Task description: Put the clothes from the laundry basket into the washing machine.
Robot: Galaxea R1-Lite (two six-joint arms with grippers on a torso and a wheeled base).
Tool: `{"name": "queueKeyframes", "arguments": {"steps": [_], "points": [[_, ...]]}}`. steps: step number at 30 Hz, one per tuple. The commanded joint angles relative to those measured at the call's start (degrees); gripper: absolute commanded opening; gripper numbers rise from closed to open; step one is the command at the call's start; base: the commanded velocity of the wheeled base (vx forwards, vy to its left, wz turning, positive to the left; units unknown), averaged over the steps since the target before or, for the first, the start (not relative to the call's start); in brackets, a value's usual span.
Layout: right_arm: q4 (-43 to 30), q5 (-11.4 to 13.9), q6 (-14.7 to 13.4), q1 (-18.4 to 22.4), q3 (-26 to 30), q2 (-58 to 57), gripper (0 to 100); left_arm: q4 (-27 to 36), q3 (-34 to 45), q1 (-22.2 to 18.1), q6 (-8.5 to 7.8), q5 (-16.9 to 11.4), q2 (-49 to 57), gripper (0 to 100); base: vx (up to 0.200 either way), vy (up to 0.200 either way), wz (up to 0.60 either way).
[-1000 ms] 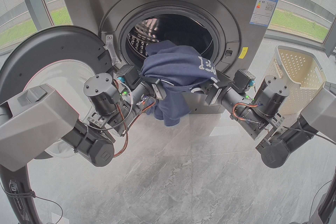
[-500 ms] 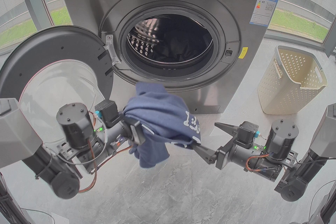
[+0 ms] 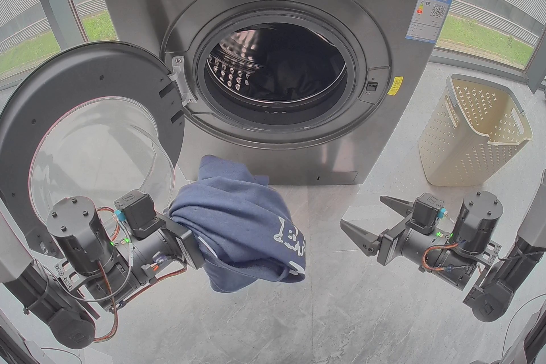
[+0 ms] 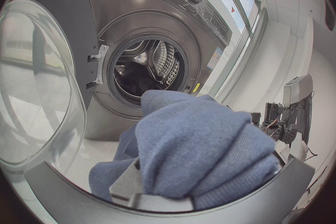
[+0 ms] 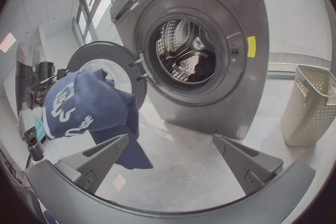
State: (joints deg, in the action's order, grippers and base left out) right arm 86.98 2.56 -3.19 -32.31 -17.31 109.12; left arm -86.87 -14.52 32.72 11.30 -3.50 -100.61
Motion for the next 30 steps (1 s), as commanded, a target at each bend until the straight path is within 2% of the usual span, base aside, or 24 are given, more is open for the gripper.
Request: {"name": "queueKeyframes", "arguments": {"steps": [1, 7, 17, 30], "points": [[0.03, -0.10, -0.50, 0.93, -1.15, -0.40, 100, -1.46, 0.19, -0.11, -0.05, -0.02, -1.17, 0, 0.000, 0.000, 0.00], [0.03, 1.40, -0.41, -0.57, 1.84, -0.84, 100, -1.55, -1.04, -1.17, -0.40, 0.51, -4.24, 0, 0.000, 0.000, 0.00], [-0.06, -1.42, -1.20, 2.42, -2.82, -0.05, 100, -1.55, -1.92, -2.05, -0.31, 0.51, -3.81, 0, 0.000, 0.000, 0.00], [-0.06, -1.86, -1.29, 2.51, -3.52, -0.13, 100, -1.64, -1.74, -2.13, -0.58, 0.16, -3.89, 0, 0.200, 0.000, 0.00]]}}
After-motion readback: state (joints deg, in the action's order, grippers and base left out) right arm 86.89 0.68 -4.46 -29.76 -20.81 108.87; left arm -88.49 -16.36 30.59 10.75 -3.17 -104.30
